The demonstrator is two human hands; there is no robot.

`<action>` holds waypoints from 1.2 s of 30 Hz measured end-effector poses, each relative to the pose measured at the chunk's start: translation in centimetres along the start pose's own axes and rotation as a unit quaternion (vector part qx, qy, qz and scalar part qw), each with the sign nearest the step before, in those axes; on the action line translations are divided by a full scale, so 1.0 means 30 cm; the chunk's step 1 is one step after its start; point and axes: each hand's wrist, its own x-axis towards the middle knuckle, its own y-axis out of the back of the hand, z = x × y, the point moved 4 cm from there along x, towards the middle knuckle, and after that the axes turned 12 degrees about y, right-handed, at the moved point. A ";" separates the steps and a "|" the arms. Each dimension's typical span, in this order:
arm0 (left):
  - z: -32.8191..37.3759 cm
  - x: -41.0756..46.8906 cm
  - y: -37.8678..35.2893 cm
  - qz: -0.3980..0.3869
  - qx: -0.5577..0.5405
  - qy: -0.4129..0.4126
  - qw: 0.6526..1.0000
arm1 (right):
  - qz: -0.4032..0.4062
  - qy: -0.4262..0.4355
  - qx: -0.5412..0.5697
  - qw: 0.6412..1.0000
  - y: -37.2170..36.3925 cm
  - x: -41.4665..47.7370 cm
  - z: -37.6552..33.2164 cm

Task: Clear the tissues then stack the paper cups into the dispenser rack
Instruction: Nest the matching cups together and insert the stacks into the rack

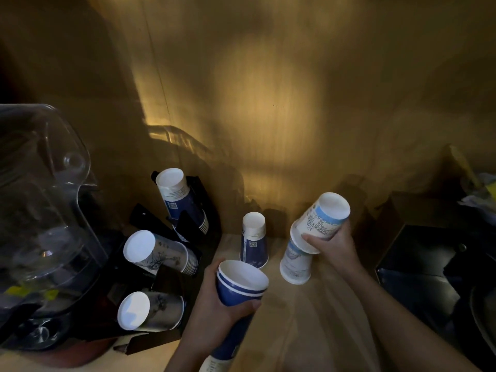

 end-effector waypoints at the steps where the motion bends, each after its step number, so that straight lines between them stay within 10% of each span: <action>1: -0.004 0.000 0.003 0.001 -0.002 0.004 1.000 | 0.000 -0.001 -0.001 1.000 -0.012 0.004 0.019; 14: -0.023 0.007 0.036 0.021 -0.019 0.035 0.999 | -0.191 -0.163 -0.203 0.946 -0.093 -0.087 0.260; 25: 0.008 0.046 -0.042 0.023 -0.044 0.041 0.998 | -0.344 0.059 0.021 0.937 -0.175 -0.172 -0.193; 36: 0.062 0.015 -0.054 0.013 -0.082 0.020 0.996 | -0.377 0.131 0.014 0.917 -0.229 -0.202 -0.301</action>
